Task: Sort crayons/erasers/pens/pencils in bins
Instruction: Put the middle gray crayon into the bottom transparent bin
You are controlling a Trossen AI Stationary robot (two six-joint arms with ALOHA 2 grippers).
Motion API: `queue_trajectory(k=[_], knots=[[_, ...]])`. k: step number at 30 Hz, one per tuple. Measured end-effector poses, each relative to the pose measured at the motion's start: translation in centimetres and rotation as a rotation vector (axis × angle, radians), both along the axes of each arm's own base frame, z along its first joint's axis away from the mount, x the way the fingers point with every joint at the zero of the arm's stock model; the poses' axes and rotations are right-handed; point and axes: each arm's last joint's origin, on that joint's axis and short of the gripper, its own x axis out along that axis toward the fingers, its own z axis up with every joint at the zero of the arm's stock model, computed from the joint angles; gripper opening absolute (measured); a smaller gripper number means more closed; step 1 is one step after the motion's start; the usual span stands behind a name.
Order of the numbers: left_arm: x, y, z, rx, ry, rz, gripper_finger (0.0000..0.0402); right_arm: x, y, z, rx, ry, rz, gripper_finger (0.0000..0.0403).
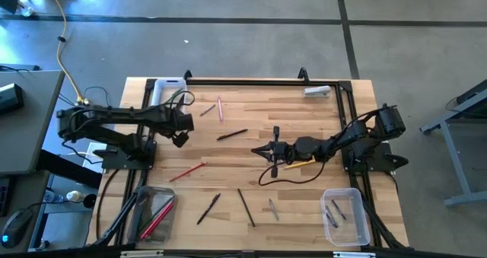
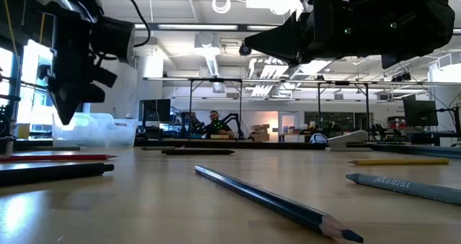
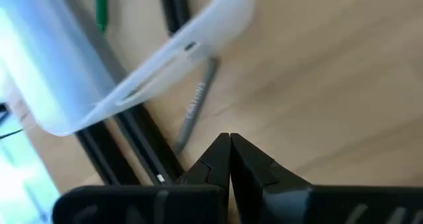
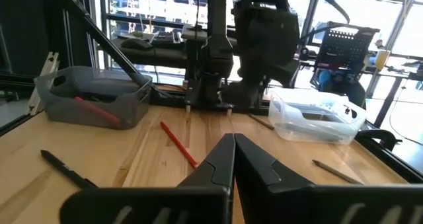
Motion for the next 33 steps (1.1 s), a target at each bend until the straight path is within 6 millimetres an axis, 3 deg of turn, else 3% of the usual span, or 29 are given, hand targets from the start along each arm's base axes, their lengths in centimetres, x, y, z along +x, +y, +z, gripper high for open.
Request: queue_trajectory(k=[14, 22, 33], knots=[[1.9, 1.4, -4.1, 0.072, 0.207, 0.06, 0.0, 0.0, 0.0, 0.0, 0.0, 0.0, 0.003, 0.0], [2.1, 1.8, -6.0, 0.141, 0.331, 0.078, 0.0, 0.0, 0.0, 0.0, 0.0, 0.002, 0.003, 0.0], [2.1, 2.1, -7.7, 0.147, 0.374, 0.088, 0.0, 0.0, 0.0, 0.0, 0.001, 0.003, 0.002, 0.0]])
